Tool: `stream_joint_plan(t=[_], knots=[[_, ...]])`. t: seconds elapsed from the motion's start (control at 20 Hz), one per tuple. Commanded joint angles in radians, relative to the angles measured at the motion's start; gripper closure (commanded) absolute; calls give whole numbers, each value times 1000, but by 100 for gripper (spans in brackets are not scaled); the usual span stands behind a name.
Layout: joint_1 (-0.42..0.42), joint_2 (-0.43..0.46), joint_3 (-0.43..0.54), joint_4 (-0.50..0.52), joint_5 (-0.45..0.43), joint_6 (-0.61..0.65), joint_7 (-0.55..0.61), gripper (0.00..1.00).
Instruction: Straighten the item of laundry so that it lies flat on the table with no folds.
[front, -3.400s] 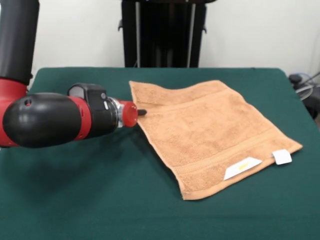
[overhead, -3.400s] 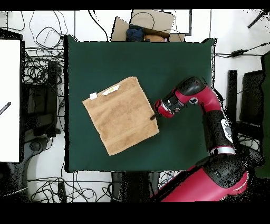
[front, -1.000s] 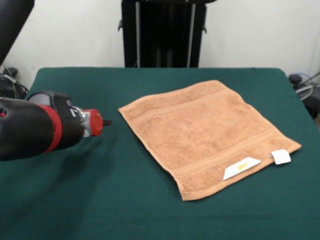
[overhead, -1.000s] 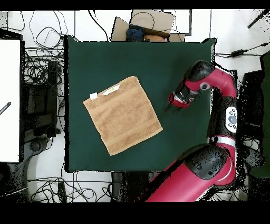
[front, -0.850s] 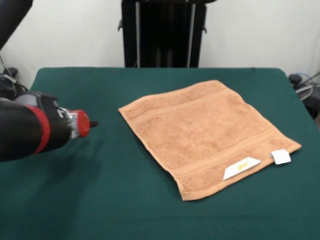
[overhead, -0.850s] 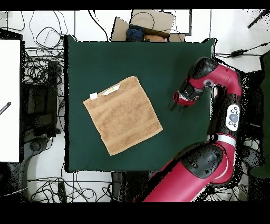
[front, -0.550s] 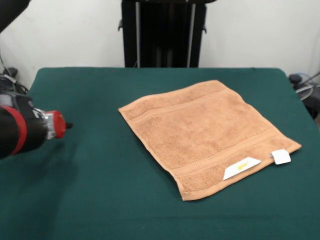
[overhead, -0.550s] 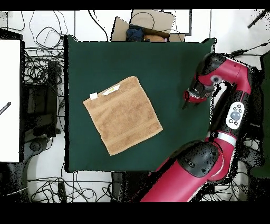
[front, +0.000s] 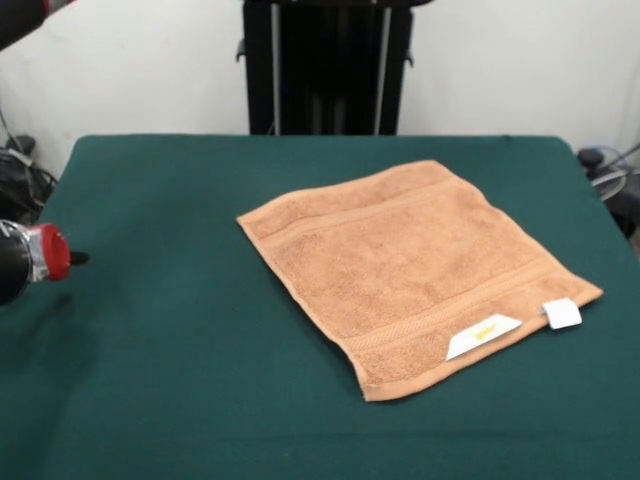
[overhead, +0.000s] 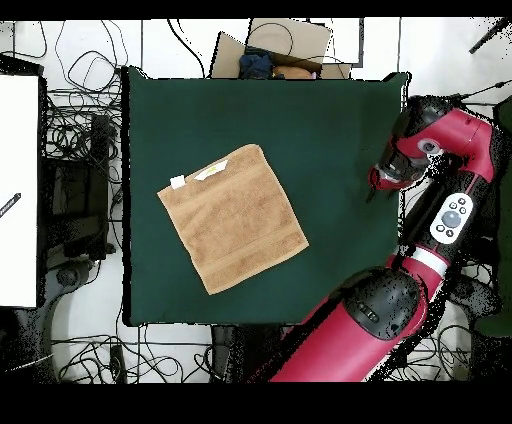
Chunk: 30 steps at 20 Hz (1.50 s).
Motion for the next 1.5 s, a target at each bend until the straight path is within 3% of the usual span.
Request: stream_joint_plan(t=[0.05, 0.2, 0.35, 0.5, 0.55, 0.65, 0.85, 1.05, 1.3, 1.5], knots=[[-1, 45, 169, 13, -76, 5, -72, 0], [-14, 48, 139, 51, 12, -3, -16, 0], [-46, 94, 110, 107, 166, 80, 58, 0], [-94, 117, 69, 212, 369, -114, 31, 0], [-111, 112, 51, 256, 421, -205, 14, 0], [-120, 101, 8, 291, 476, -258, 18, 0], [-111, 102, -23, 295, 511, -266, 36, 0], [-82, 114, -33, 227, 500, -147, 83, 0], [-60, 119, 6, 137, 434, -47, 48, 0], [-43, 117, 61, 68, 324, 2, -30, 0]])
